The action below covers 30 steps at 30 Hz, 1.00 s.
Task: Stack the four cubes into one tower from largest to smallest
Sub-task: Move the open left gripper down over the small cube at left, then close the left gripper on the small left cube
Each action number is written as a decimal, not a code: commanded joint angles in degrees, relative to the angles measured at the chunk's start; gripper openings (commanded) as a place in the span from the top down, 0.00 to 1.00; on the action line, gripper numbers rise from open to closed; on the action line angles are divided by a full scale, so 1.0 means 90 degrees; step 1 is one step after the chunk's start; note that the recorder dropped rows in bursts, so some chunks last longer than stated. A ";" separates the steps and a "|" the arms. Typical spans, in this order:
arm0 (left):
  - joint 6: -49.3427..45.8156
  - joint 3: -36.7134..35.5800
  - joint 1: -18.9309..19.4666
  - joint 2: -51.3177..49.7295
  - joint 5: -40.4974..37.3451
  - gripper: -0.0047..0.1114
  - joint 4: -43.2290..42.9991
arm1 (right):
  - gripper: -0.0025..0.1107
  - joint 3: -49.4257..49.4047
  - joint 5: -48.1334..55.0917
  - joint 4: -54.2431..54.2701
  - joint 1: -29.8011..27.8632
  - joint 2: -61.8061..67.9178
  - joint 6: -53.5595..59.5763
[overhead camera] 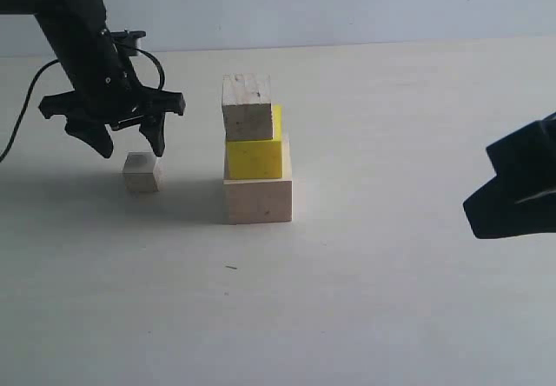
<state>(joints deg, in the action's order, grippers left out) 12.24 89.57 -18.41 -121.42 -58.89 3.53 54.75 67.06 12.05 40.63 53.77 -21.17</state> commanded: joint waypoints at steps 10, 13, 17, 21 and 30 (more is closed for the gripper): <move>-0.0024 -0.0009 -0.0056 -0.0258 0.0301 0.38 -0.0001 | 0.98 -0.0029 -0.0074 -0.0002 0.0001 -0.0040 0.0065; -0.0053 -0.0009 -0.0056 -0.0257 0.0301 0.38 -0.0001 | 0.98 -0.0029 -0.0087 -0.0002 0.0001 -0.0040 0.0065; -0.0096 -0.0009 -0.0056 -0.0257 0.0305 0.38 -0.0001 | 0.98 -0.0029 -0.0088 0.0041 0.0001 -0.0040 0.0030; -0.0094 -0.0009 -0.0056 -0.0257 0.0373 0.38 -0.0001 | 0.98 -0.0029 -0.0088 0.0133 0.0001 -0.0040 0.0055; -0.0195 -0.0009 -0.0056 -0.0257 0.0397 0.38 0.0011 | 0.98 -0.0029 -0.0099 0.0133 0.0001 -0.0040 0.0054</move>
<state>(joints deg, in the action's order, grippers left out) 10.90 89.57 -18.78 -123.65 -55.77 3.53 54.75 66.83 13.32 40.63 53.77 -21.17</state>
